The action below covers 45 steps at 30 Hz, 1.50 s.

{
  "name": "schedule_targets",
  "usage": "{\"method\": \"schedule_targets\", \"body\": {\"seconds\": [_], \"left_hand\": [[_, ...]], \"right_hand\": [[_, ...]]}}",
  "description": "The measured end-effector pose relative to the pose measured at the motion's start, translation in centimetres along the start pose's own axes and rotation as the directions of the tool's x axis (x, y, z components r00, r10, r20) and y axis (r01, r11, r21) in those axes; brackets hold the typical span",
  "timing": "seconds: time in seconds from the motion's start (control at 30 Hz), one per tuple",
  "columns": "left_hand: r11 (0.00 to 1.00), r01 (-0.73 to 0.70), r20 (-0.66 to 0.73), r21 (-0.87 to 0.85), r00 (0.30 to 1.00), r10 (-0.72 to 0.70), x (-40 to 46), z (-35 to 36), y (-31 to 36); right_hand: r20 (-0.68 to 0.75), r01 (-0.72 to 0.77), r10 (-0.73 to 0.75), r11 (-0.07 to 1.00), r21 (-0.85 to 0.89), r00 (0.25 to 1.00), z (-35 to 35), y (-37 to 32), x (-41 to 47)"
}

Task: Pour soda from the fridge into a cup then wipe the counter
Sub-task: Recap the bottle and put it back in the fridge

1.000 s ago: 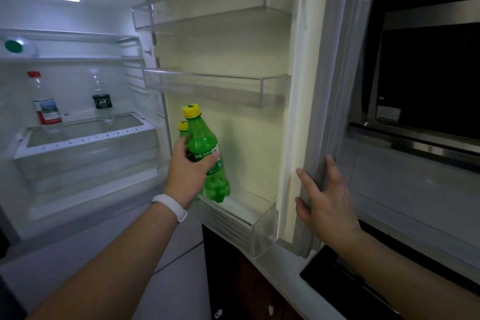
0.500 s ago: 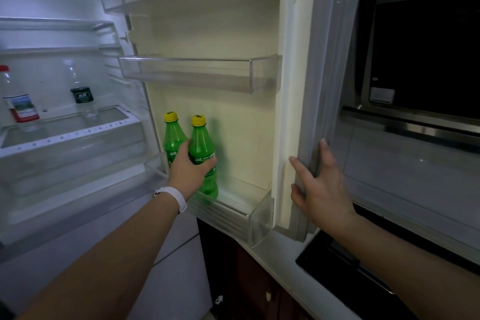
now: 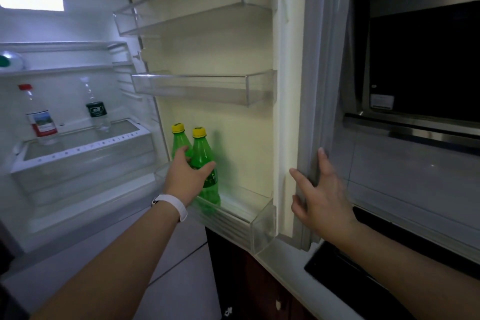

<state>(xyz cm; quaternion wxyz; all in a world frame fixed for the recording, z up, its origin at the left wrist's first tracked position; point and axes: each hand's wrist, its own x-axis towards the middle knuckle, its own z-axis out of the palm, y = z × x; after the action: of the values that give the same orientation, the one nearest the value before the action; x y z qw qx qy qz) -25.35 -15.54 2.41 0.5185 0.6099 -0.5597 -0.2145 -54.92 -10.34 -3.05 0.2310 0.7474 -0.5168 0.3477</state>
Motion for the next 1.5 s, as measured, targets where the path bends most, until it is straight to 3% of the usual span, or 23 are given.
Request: {"method": "schedule_targets", "body": {"seconds": [0.27, 0.77, 1.07, 1.33, 1.5], "left_hand": [[0.992, 0.024, -0.01, -0.122, 1.0, -0.026, -2.0, -3.4, 0.7], [0.972, -0.095, -0.009, -0.217, 0.995, 0.096, -9.4, -12.0, -0.9], [0.961, -0.262, -0.01, 0.089, 0.965, 0.264, -14.8, -16.7, -3.0], [0.969, -0.206, -0.104, 0.14, 0.97, 0.221, -16.5, -19.3, -5.0], [0.961, -0.187, -0.133, 0.204, 0.967, 0.217, -17.3, -21.0, -6.2]], "right_hand": [[0.021, 0.005, -0.005, 1.0, 0.021, 1.0, -0.9, -2.6, -1.2], [-0.048, 0.127, -0.131, 0.989, -0.078, 0.99, -3.5, -11.7, -3.5], [-0.09, 0.304, -0.315, 0.945, -0.119, 0.945, -4.4, -17.3, -4.1], [-0.183, 0.545, -0.555, 0.832, -0.104, 0.811, -3.2, -21.2, -3.2], [-0.366, 0.596, -0.541, 0.802, 0.048, 0.757, -2.8, -22.7, -1.2]]}}
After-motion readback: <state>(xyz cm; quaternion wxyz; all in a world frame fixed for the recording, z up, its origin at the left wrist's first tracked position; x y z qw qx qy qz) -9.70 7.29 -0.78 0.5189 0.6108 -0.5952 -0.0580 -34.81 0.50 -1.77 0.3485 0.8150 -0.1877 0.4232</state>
